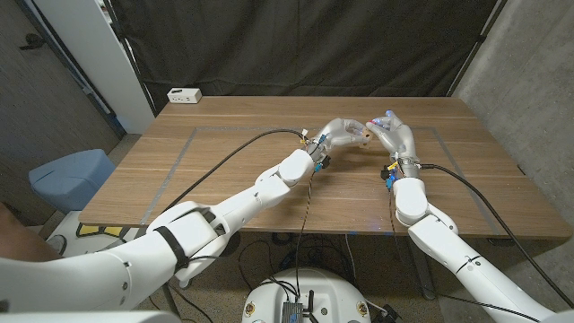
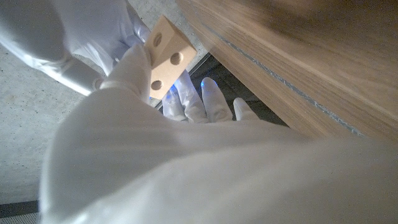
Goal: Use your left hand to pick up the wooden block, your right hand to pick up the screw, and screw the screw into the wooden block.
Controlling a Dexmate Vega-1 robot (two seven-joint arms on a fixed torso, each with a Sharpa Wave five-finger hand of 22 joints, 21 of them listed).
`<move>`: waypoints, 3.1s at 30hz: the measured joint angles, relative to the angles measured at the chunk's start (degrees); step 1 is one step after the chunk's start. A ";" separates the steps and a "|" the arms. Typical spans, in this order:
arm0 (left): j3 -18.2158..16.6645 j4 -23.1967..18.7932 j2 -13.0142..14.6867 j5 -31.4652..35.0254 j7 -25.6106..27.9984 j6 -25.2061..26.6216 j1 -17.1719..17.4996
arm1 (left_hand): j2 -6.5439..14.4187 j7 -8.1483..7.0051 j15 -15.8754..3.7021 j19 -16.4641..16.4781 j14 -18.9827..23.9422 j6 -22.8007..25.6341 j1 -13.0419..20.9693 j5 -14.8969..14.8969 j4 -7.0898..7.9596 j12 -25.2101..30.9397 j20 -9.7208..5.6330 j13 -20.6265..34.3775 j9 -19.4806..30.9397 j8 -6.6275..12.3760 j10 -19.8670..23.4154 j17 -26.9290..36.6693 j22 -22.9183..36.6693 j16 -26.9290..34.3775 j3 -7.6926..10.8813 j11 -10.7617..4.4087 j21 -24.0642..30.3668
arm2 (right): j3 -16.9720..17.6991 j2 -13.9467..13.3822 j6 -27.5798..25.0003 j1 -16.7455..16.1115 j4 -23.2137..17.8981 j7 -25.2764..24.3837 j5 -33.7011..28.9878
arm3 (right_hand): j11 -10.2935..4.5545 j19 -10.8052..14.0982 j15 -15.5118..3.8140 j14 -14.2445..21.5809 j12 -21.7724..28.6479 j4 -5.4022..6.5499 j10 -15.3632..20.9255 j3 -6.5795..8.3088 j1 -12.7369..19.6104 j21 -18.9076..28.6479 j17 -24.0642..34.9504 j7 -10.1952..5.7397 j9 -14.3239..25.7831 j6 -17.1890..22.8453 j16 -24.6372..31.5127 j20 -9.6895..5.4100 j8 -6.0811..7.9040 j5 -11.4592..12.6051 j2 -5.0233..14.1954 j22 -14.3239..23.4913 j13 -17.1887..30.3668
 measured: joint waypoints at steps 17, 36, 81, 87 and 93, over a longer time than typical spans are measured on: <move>0.03 2.04 -0.56 -0.44 -0.47 -0.65 -0.87 | 0.28 0.00 0.18 0.00 -0.36 0.00 -0.30 -1.30 -0.64 0.12 0.00 0.32 0.00 0.00 0.34 0.10 0.00 0.00 0.65 0.30 0.00 | -0.50 0.06 -0.38 0.71 0.80 0.40 0.23 | 0.10 0.00 0.00 0.00 0.00 0.24 -0.54 -0.24 0.00 0.00 0.00 -0.21 0.00 -0.21 0.00 0.00 0.29 0.00 0.00 0.00 0.00; 0.11 3.45 -0.97 -0.62 -0.61 -1.47 -1.48 | 0.05 0.00 0.15 0.00 -0.38 0.00 -0.52 -2.20 -0.65 -0.22 0.00 0.20 0.00 0.00 -0.22 0.54 0.00 0.00 0.77 -0.41 0.00 | -0.99 -0.16 -0.61 1.24 1.30 0.80 0.32 | 0.20 -0.42 0.21 -0.21 -0.22 0.01 -1.04 -0.47 -0.01 0.00 0.01 -0.12 -0.68 -1.54 0.00 0.01 -0.01 0.35 0.00 0.00 0.00; 0.17 -1.54 0.50 0.32 0.21 0.47 0.38 | 3.73 -3.20 0.36 0.22 -3.66 -3.20 -2.16 -0.23 1.00 -2.45 1.04 0.29 1.60 -2.69 -4.12 3.12 0.14 0.34 -0.79 -4.28 0.00 | -0.26 -1.95 0.12 -0.85 -0.60 2.43 0.93 | 1.07 -2.06 0.72 -1.55 -0.44 0.01 -3.15 -0.94 -1.30 -0.22 0.15 1.04 -3.35 -5.90 -0.44 0.01 -2.42 0.55 -1.30 0.00 0.00; 0.17 -1.29 0.27 0.33 0.27 0.47 0.38 | 3.73 -3.18 0.36 0.21 -3.66 -3.18 -2.16 0.27 1.14 -2.43 1.04 0.29 1.70 -2.66 -3.39 3.02 0.14 0.72 -0.92 -3.55 0.00 | -0.20 -2.20 0.20 -0.86 -0.59 3.13 1.31 | 1.04 -2.46 1.13 -1.97 -0.66 0.01 -3.93 -0.93 -1.60 -0.22 0.15 1.01 -4.11 -7.37 -0.85 0.00 -3.39 0.55 -1.60 0.00 0.00; 0.18 -0.16 -0.20 0.30 0.28 0.28 -0.04 | 3.70 -3.18 0.27 0.21 -3.11 -3.18 -2.13 0.28 0.89 -2.42 1.04 0.29 1.73 -2.66 -2.78 3.02 0.13 0.93 -1.59 -2.94 0.00 | -0.18 -2.38 0.27 -0.77 -0.38 3.70 1.71 | 1.32 -2.98 1.12 -2.59 -0.66 0.25 -4.86 -1.17 -2.05 -0.22 0.15 1.21 -4.66 -8.39 -0.85 0.11 -4.01 0.55 -2.05 0.00 0.00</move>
